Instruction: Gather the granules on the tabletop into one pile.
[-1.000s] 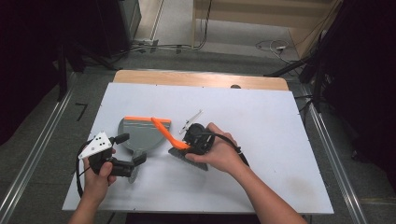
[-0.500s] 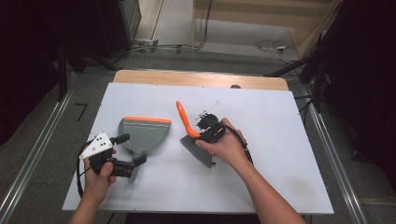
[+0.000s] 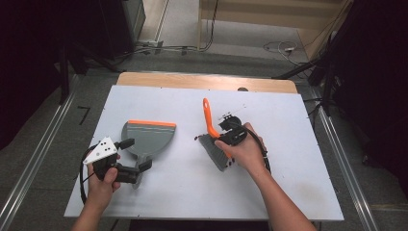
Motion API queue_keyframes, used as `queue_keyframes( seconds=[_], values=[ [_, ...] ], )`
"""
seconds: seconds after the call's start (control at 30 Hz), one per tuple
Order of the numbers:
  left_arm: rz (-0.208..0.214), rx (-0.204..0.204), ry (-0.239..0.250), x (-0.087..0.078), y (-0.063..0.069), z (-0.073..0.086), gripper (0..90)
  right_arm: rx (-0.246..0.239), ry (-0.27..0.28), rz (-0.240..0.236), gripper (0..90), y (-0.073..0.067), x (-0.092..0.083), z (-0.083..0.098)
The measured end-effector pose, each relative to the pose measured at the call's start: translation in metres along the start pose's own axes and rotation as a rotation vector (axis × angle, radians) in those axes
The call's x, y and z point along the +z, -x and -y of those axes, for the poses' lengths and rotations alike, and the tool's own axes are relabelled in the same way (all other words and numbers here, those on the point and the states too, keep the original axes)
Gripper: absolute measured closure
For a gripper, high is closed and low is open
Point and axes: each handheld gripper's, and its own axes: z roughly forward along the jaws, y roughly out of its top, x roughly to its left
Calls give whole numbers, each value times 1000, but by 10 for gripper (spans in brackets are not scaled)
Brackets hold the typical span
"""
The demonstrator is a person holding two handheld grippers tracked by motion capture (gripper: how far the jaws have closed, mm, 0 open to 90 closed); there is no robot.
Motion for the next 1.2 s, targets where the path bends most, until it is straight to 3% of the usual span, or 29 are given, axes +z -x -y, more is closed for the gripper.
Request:
queue_keyframes(
  seconds=[0.5,0.6,0.63,0.7,0.93,1.03,1.2],
  values=[
    [6,2,-6,1,1,0,0,75,26,52,676,22,-13,13],
    [5,3,-3,1,1,0,0,86,37,33,678,23,-15,13],
    [5,2,-3,1,1,0,0,105,54,8,684,19,-18,11],
    [5,2,-4,1,1,-1,0,88,67,33,686,10,-22,5],
    [7,2,0,1,1,-1,0,48,91,11,688,-17,-19,-19],
    [6,2,-1,0,0,-1,0,42,74,-2,688,-31,0,-35],
    [5,-1,-2,0,-1,0,0,84,43,-29,689,-36,26,-48]
  ],
)
